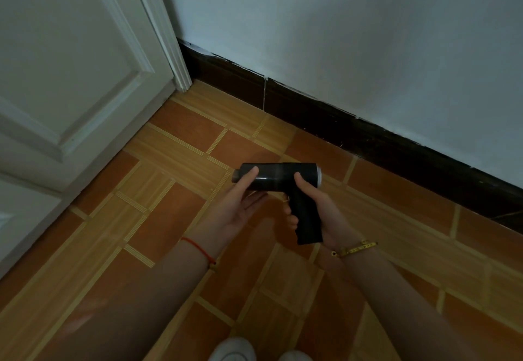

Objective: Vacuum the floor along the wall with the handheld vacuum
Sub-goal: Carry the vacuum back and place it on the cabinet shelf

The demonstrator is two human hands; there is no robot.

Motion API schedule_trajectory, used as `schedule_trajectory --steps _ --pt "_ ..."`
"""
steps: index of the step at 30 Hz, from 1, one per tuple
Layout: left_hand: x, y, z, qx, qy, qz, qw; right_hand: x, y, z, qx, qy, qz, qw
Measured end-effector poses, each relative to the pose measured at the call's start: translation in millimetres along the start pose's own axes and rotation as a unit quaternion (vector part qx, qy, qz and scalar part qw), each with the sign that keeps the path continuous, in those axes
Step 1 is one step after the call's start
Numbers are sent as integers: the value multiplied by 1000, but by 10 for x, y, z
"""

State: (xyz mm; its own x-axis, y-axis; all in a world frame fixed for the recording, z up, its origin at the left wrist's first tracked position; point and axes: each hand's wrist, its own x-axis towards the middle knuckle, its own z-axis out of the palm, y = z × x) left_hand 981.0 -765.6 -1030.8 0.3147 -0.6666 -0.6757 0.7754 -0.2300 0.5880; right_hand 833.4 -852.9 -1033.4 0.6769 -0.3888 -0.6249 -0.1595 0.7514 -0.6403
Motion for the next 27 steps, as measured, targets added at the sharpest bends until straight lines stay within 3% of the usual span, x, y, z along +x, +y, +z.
schedule_trajectory --steps 10,16,27 --pt "153 -27 -11 -12 28 -12 999 142 26 -51 -83 69 11 994" --pt "92 63 43 -27 52 2 998 179 -52 44 -168 137 -36 976" --pt "-930 876 734 -26 52 41 997 -745 -1078 678 -200 138 -34 969"
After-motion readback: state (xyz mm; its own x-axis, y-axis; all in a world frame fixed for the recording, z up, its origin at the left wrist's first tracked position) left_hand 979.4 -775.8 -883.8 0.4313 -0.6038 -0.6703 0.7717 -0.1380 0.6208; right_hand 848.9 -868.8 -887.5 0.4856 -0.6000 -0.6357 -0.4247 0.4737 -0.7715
